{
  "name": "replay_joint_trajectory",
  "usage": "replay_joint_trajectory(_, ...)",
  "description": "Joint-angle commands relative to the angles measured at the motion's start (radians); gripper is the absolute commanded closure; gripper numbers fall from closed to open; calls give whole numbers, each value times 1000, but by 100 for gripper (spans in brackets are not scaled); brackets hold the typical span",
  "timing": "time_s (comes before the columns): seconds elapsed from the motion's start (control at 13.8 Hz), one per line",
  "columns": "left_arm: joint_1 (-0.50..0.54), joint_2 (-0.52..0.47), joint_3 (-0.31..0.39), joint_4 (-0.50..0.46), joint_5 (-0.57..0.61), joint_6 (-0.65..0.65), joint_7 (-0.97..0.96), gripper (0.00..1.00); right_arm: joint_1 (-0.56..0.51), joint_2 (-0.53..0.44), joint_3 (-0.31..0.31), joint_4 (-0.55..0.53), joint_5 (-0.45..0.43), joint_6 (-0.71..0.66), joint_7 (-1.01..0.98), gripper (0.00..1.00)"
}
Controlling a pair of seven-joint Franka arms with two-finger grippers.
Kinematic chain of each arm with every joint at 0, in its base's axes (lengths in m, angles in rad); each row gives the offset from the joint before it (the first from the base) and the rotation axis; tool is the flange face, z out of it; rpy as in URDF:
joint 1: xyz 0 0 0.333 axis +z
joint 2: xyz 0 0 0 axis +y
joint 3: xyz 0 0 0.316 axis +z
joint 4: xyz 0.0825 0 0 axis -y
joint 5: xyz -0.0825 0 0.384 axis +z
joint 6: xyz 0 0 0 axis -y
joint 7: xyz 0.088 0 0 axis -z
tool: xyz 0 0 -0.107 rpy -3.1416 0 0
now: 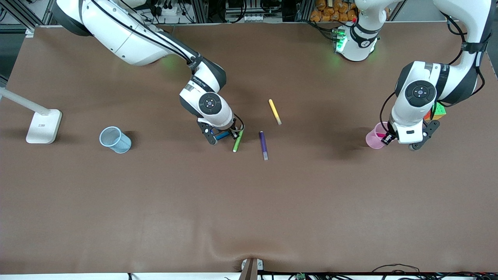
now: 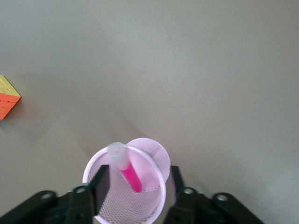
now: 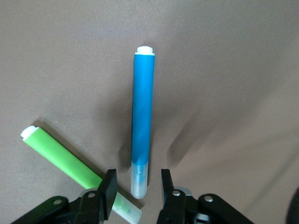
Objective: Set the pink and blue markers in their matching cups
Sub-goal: 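Lower the pink marker into the pink cup while the right gripper grasps blue marker, then release the pink marker and withdraw the left gripper while the right lifts blue marker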
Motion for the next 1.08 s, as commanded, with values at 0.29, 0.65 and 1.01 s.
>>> replay_joint_trajectory(0.29, 1, 19, -70, 181, 0, -158, -25, 0, 6, 28, 5, 7, -49, 19, 37, 69)
replay_joint_trajectory(0.65, -3, 50, -79, 340, -176, -292, -22, 0, -6, 22, 10, 16, -48, 1, 38, 100)
replay_joint_trajectory(1.01, -6, 54, -128, 460, -201, -431, -21, 0, -49, 3, 65, 108, -35, -213, 26, 100)
